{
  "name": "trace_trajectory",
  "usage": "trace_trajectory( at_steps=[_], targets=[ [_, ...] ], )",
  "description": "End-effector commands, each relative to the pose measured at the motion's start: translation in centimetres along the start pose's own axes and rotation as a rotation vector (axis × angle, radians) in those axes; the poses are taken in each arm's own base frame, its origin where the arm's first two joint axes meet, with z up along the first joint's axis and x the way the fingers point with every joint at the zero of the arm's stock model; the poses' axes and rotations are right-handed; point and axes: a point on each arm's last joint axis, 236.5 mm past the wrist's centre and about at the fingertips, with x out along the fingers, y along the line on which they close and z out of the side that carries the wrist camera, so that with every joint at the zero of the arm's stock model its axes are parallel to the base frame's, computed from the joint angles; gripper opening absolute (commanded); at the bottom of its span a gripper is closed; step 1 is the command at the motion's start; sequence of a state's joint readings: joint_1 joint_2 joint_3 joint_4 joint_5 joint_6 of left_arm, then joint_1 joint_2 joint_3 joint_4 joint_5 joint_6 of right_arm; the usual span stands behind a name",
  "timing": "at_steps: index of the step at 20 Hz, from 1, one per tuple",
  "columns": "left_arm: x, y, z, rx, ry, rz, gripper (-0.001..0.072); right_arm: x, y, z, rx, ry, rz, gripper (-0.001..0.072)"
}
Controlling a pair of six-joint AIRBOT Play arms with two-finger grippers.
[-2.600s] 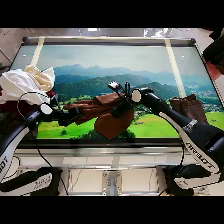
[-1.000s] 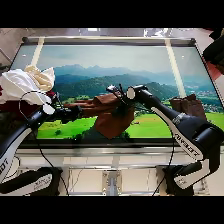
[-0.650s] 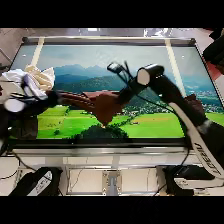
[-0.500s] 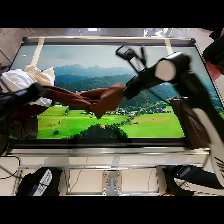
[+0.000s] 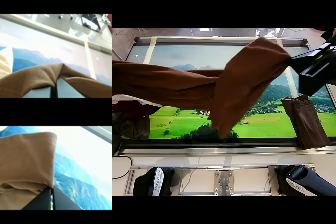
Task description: Fold the shirts.
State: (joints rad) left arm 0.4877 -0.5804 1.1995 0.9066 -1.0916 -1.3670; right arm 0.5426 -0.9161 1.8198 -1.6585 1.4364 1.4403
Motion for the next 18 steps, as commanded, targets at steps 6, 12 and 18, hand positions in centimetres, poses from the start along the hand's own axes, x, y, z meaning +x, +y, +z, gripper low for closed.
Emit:
trace_trajectory(
  at_steps=[6, 12, 18],
  targets=[
    [13.7, -0.4, -21.1, 0.057, 0.820, -0.156, 0.0009, 16.3, -3.7, -12.1, 0.017, 0.428, -0.164, 0.0003],
    [28.7, 6.2, -25.6, -0.207, 0.681, 0.067, 0.0010, 31.0, -11.1, -14.9, 0.415, 0.238, -0.151, 0.0008],
    [35.0, 5.4, -16.7, -0.271, 0.409, -0.015, 0.0698, 36.3, -12.9, -13.2, 0.586, 0.043, -0.128, 0.0542]
  ],
)
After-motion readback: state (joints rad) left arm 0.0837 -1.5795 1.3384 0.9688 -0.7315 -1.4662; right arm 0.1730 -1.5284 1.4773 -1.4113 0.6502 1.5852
